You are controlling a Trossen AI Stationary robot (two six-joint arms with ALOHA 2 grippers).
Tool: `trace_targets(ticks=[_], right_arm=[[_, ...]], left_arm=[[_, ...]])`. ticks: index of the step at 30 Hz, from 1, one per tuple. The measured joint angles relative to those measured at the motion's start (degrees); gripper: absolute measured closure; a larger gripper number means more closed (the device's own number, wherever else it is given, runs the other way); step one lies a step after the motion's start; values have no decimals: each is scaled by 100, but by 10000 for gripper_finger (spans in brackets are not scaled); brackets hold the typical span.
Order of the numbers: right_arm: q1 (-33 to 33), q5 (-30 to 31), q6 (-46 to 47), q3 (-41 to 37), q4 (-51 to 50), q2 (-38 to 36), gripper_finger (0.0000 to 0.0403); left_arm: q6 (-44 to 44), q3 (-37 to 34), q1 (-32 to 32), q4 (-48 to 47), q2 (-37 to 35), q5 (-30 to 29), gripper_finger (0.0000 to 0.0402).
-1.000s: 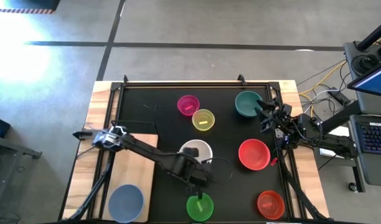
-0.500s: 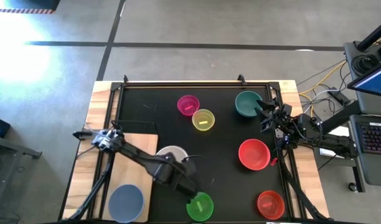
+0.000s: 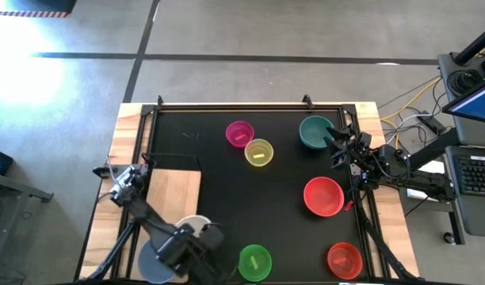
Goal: Place and stack bowls onto a shelf
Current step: Stack the white bowl on top of the blue bowl on the shelf
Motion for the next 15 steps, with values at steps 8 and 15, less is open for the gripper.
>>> trace_targets(ticks=[8, 15], right_arm=[[0, 0, 2, 0, 0, 0, 183], [0, 0, 1, -1, 0, 5, 183]], left_arm=[[-653, -2, -432, -2, -163, 115, 402], [-952, -65, -774, -2, -355, 226, 402]])
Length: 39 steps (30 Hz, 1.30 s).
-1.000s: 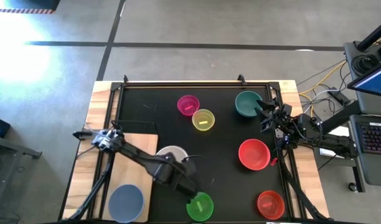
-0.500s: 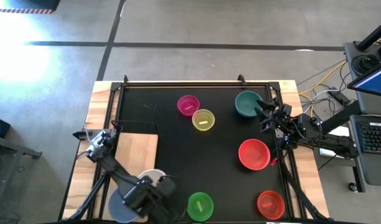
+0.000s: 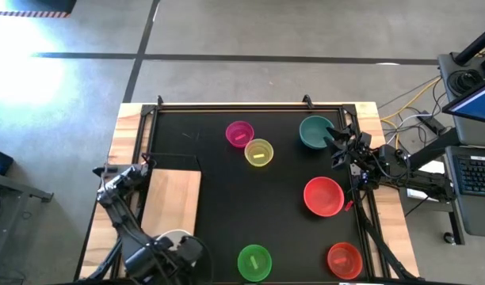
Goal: Place and stack bowls onto a shelf
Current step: Stack the white bowl on top of the blue bowl on the shelf
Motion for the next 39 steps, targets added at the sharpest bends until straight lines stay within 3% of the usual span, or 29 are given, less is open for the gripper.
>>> trace_targets(ticks=[15, 22, 33, 39], right_arm=[[0, 0, 0, 0, -2, 4, 183], [0, 0, -1, 1, 0, 4, 183], [0, 0, -1, -1, -2, 4, 183], [0, 0, -1, 1, -2, 4, 183]], left_arm=[[-709, -1600, -216, -3, -517, 448, 402], [-757, -1632, -216, 9, -509, 490, 399], [-976, -1609, -216, 170, -410, 559, 319], [-998, -1589, -213, 169, -410, 567, 301]])
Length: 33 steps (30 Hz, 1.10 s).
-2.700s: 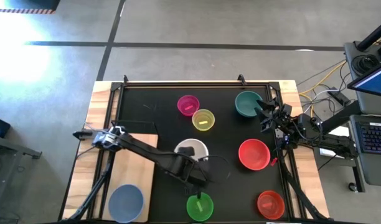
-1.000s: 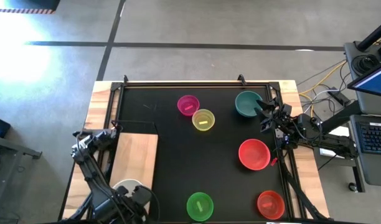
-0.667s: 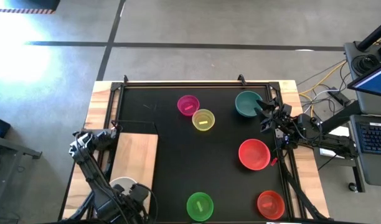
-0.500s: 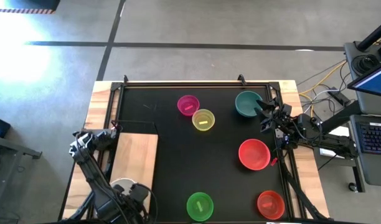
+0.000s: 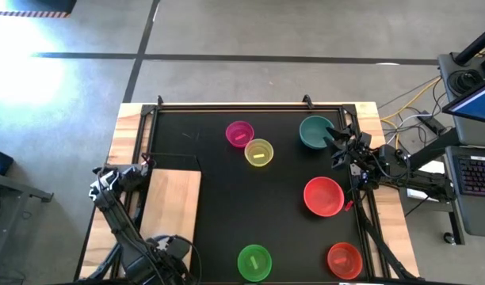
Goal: Place and stack bowls onto a shelf
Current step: Stack the white bowl on top of the blue bowl on the shelf
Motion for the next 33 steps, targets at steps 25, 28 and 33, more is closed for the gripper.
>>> trace_targets(ticks=[25, 28, 33], right_arm=[[0, 0, 2, 1, 2, 0, 183], [0, 0, 2, -1, 2, 0, 183], [0, 0, 2, 0, 2, 0, 184]], left_arm=[[7, -39, 0, -147, 103, 94, 400], [4, -90, 0, -162, 196, 98, 400], [5, -95, 9, -145, 280, 96, 401]])
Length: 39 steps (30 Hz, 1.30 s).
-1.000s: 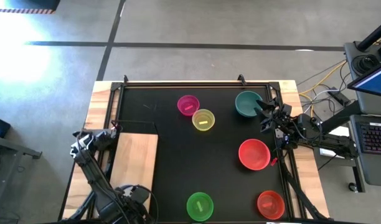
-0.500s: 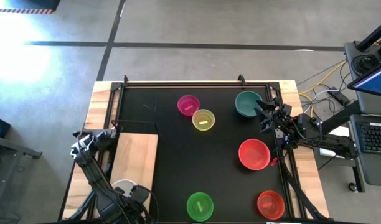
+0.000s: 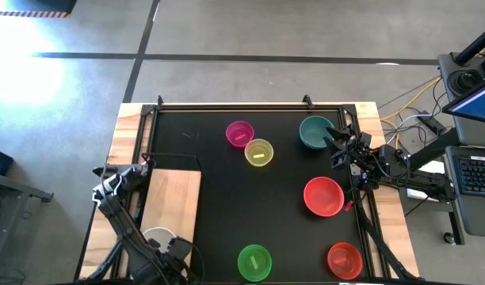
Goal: Place and stack bowls onto a shelf
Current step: Stack the white bowl on top of the blue bowl on the shelf, then stack the orange bowl on top of the white bowl on the shelf
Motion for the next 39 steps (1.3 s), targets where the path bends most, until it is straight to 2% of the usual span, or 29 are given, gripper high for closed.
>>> trace_targets(ticks=[5, 12, 17, 23, 29, 34, 39], right_arm=[[0, 0, 0, -1, 0, 0, 183], [0, 0, 0, 0, 0, 0, 183], [0, 0, 0, -1, 0, 0, 183], [0, 0, -2, 1, -1, 0, 184], [0, 0, 0, -1, 0, 0, 183], [0, 0, 0, 0, 0, 0, 183], [0, 0, 0, 0, 0, 0, 183]], left_arm=[[-32, -2, 0, 39, 105, 30, 389], [-210, -1, 4, 100, 172, 414, 342], [-387, 390, 21, 125, 162, 374, 314], [-475, 797, 24, -17, 149, -392, 299], [-73, 601, 157, -28, -25, -937, 298], [895, 587, 525, -25, -128, -1819, 298], [2438, 624, 1057, -23, -189, -2529, 298]])
